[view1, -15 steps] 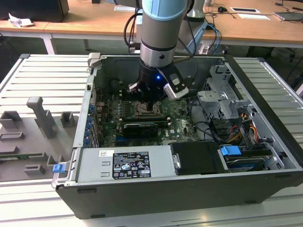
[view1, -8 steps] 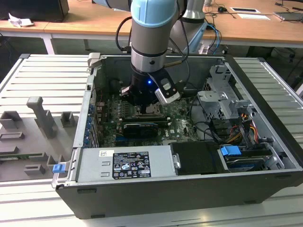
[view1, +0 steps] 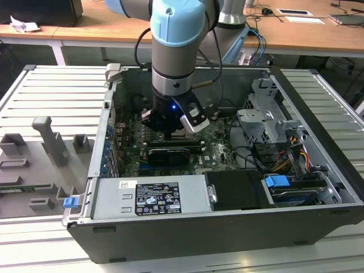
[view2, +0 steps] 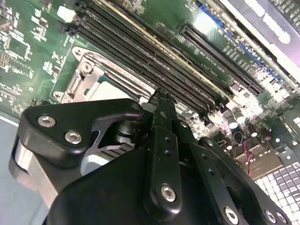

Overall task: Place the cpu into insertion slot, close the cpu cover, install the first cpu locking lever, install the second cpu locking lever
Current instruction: 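Install the second cpu locking lever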

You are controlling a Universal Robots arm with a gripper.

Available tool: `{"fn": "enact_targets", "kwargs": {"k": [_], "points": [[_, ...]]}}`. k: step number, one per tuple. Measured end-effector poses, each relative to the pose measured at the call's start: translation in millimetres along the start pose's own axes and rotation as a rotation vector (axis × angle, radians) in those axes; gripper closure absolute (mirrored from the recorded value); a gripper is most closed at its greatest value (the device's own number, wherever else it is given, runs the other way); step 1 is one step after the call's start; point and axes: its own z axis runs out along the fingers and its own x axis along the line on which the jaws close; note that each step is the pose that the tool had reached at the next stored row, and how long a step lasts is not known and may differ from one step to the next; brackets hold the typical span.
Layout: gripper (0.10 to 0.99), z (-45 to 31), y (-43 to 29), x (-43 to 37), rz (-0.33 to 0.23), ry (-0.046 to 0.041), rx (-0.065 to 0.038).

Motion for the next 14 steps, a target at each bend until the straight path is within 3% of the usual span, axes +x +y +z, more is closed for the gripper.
{"fn": "enact_targets", "kwargs": {"k": [1,4,8,11,14], "points": [[0.98,0.0,-1.4,1.8,0.0,-0.0014,-0.014],[0.98,2.7,-6.5,6.1,-0.001,-0.0045,-0.042],[0.98,11.0,-7.9,6.4,-0.001,-0.0049,-0.045],[0.98,13.9,-8.0,11.2,-0.002,-0.0105,-0.066],[0.98,16.2,-8.4,11.6,-0.002,-0.0126,-0.077]]}}
